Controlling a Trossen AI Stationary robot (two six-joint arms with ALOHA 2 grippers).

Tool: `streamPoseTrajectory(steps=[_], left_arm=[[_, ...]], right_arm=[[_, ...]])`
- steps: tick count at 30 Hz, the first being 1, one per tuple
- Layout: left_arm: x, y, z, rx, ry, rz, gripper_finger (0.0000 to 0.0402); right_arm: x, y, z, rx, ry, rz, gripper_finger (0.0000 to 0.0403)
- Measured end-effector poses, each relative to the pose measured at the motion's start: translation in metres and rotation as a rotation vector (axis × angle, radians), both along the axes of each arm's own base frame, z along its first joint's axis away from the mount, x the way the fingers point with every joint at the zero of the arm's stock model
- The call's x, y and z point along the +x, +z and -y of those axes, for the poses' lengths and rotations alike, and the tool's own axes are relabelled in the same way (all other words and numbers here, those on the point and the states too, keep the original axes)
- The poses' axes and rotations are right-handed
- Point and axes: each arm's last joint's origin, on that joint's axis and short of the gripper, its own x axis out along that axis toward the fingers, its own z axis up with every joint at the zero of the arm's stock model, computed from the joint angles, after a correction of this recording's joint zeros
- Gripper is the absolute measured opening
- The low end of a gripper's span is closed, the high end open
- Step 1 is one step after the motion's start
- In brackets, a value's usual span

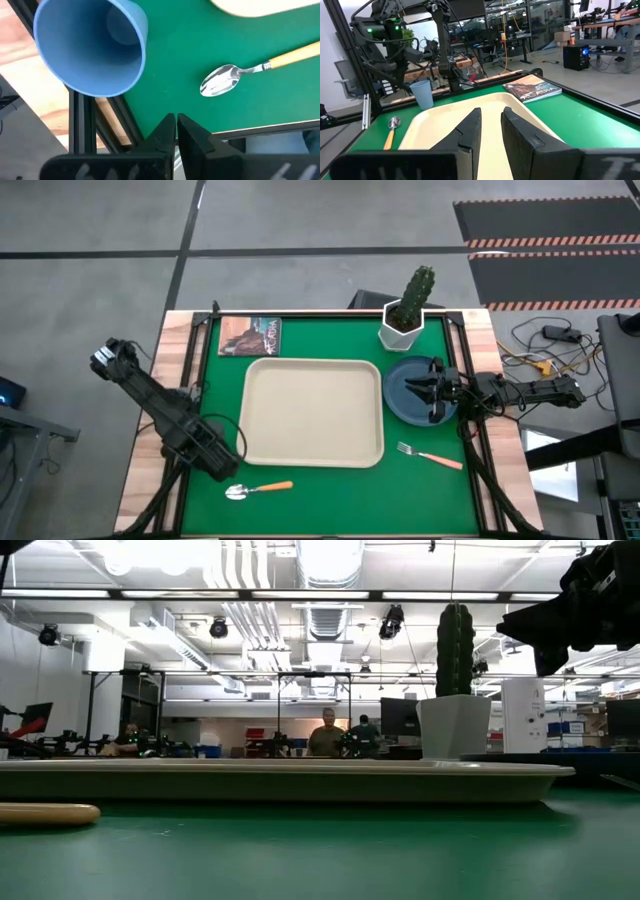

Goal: Pick and place plate/cup/fork/spoon on tray
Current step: Put the blue cup on the white serving tray

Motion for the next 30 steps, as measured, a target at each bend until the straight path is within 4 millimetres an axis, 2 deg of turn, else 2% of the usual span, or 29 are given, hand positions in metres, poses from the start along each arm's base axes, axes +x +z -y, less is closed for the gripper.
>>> streamPoseTrajectory(steps=[3,7,13,18,21,28,30], left_arm=[[0.0,0.0,-0.002,0.043,0.001,0.042,0.0009],[-0.002,-0.003,-0.005,0.072,0.004,0.045,0.0047],[-0.009,-0.026,-0.011,0.113,0.0,-0.039,0.0112],[-0.012,-0.036,-0.013,0.124,-0.015,-0.066,0.0128],[-0.012,-0.038,-0.013,0.122,-0.029,-0.063,0.0113],[-0.015,-0.047,-0.015,0.138,-0.028,-0.088,0.0013],[-0.015,-0.047,-0.015,0.13,-0.034,-0.082,0.0006]], right_arm=[[0.0,0.0,0.0,-0.001,0.0,0.0,0.0063],[0.0,0.0,0.0,-0.002,0.0,0.0,0.0063],[0.0,0.0,0.0,-0.001,0.0,0.0,0.0063],[0.0,0.0,0.0,-0.001,0.0,0.0,0.0063],[0.0,0.0,0.0,-0.001,-0.001,0.0,0.0063],[0.0,0.0,0.0,-0.001,-0.001,-0.001,0.0063],[0.0,0.0,0.0,-0.001,0.0,-0.001,0.0063]])
